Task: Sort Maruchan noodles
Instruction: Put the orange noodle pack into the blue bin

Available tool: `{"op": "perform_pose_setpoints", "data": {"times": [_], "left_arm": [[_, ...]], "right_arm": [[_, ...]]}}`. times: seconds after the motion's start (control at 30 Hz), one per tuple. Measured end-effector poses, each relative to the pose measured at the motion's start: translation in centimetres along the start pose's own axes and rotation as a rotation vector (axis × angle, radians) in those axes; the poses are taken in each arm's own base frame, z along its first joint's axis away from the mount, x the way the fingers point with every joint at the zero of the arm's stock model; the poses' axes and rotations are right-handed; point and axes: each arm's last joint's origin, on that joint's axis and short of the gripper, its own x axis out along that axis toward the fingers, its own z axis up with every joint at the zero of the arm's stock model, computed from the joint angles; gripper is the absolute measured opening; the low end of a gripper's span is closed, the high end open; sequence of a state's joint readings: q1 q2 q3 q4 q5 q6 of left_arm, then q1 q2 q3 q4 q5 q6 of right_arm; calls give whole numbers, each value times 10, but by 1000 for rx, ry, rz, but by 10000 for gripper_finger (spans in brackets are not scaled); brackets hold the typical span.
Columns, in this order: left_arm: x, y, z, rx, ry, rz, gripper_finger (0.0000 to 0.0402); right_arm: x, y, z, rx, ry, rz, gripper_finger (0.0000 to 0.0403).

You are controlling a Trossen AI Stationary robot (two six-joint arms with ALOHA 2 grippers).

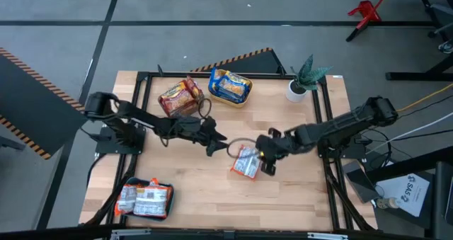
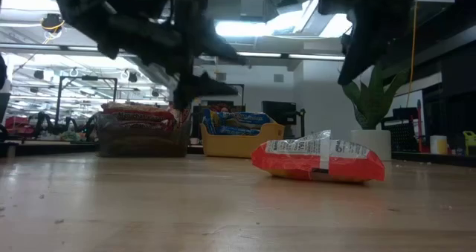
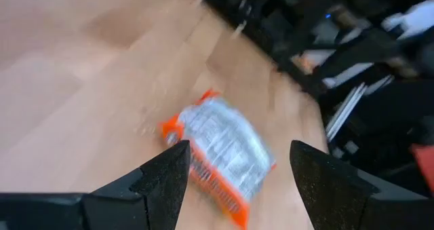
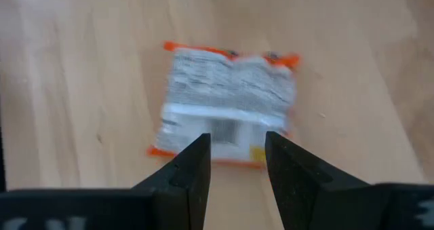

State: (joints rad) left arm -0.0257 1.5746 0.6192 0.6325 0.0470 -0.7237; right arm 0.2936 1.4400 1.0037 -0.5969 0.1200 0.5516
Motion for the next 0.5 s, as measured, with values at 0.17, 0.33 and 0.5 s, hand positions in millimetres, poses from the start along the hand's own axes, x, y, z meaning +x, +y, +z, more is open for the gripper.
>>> {"op": "perform_pose_setpoints", "data": {"times": [0.17,0.33,0.5], "left_arm": [[29,2,-9,61,52,-11,247],[61,0,-13,132,80,-18,247],[85,5,-12,158,48,44,247]], "right_arm": [[26,13,-17,-42,-62,26,129],[40,18,-33,-54,7,-29,129],[43,26,-37,-61,-16,-55,129]]}}
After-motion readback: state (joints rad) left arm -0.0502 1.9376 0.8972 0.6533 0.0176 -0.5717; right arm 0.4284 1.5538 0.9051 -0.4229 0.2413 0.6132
